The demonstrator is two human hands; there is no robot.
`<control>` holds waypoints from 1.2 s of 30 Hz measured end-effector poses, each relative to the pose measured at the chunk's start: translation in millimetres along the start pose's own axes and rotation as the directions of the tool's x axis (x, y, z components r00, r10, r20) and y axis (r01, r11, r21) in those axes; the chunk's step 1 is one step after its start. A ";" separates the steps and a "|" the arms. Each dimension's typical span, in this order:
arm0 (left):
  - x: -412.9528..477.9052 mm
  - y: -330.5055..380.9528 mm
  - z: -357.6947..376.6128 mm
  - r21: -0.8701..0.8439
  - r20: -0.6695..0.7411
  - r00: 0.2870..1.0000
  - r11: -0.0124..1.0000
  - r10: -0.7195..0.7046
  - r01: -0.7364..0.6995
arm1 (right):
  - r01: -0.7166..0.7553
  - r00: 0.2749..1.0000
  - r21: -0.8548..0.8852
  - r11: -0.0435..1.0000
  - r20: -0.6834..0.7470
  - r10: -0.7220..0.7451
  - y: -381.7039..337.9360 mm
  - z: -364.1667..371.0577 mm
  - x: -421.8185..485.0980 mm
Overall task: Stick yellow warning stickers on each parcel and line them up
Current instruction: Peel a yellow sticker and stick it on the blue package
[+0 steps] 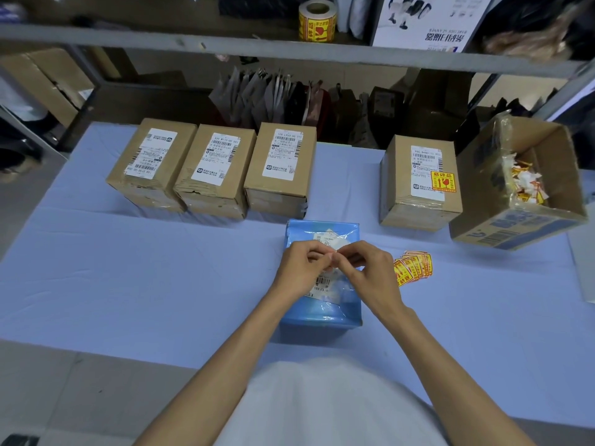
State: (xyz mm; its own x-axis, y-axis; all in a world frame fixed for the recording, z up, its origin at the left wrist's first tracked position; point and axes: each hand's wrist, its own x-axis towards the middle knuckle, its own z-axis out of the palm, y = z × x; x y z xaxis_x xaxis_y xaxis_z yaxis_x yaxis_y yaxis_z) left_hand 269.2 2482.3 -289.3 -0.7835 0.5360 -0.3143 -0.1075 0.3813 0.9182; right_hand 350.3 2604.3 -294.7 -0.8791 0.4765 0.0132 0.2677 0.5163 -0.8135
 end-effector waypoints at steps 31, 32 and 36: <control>1.9 -2.7 4.1 0.021 0.003 1.000 1.000 0.019 -0.019 | -0.021 0.999 -0.003 1.000 0.049 0.021 1.6 -1.6 2.2; 1.9 -2.3 3.8 0.009 0.008 1.000 1.000 0.017 -0.017 | -0.019 0.999 -0.001 1.000 0.042 0.019 1.4 -1.5 2.1; 1.4 -1.1 4.1 -0.029 -0.005 1.000 1.000 0.001 -0.001 | -0.006 1.000 0.012 1.000 0.007 0.006 0.7 -0.8 0.4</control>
State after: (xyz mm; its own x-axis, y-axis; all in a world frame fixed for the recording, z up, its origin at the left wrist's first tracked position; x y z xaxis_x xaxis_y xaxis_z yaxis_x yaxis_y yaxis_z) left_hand 270.8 2485.7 -291.7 -0.7868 0.5324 -0.3123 -0.1245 0.3587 0.9251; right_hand 350.4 2605.4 -294.8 -0.8803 0.4745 0.0043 0.2682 0.5049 -0.8205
